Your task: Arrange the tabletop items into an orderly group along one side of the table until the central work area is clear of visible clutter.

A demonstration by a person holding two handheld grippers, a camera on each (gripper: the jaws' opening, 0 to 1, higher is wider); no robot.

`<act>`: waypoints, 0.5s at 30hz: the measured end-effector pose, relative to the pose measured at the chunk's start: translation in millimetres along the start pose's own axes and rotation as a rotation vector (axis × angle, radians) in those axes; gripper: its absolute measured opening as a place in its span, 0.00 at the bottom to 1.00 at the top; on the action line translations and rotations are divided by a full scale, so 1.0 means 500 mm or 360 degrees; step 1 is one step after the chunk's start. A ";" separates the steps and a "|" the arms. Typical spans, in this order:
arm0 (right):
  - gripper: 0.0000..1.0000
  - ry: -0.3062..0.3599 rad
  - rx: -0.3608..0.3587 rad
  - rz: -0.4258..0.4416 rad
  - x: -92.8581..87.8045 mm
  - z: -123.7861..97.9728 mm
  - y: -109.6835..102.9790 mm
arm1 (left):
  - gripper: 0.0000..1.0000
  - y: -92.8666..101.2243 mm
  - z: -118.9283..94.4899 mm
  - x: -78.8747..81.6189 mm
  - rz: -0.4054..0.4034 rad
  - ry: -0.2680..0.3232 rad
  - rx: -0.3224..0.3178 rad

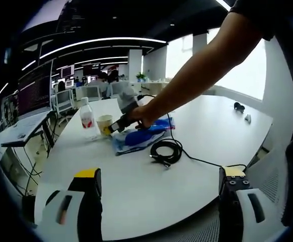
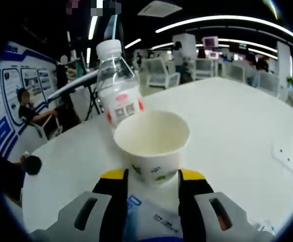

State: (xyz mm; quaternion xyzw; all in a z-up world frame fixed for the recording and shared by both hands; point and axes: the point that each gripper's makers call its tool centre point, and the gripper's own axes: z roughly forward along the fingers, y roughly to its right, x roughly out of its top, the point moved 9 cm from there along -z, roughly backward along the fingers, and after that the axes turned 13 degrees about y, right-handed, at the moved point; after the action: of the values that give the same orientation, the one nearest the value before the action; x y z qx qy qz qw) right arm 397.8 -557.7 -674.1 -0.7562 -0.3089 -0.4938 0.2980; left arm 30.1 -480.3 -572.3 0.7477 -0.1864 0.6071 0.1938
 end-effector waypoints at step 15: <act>0.37 -0.0012 -0.0034 -0.0026 -0.001 -0.028 -0.003 | 0.96 0.000 0.000 0.003 0.0006 0.0019 -0.0002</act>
State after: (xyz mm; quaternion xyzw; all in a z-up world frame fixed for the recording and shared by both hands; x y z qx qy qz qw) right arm 388.6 -567.7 -669.8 -0.7586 -0.3109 -0.4968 0.2847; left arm 30.1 -480.4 -571.0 0.7436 -0.1870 0.6118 0.1944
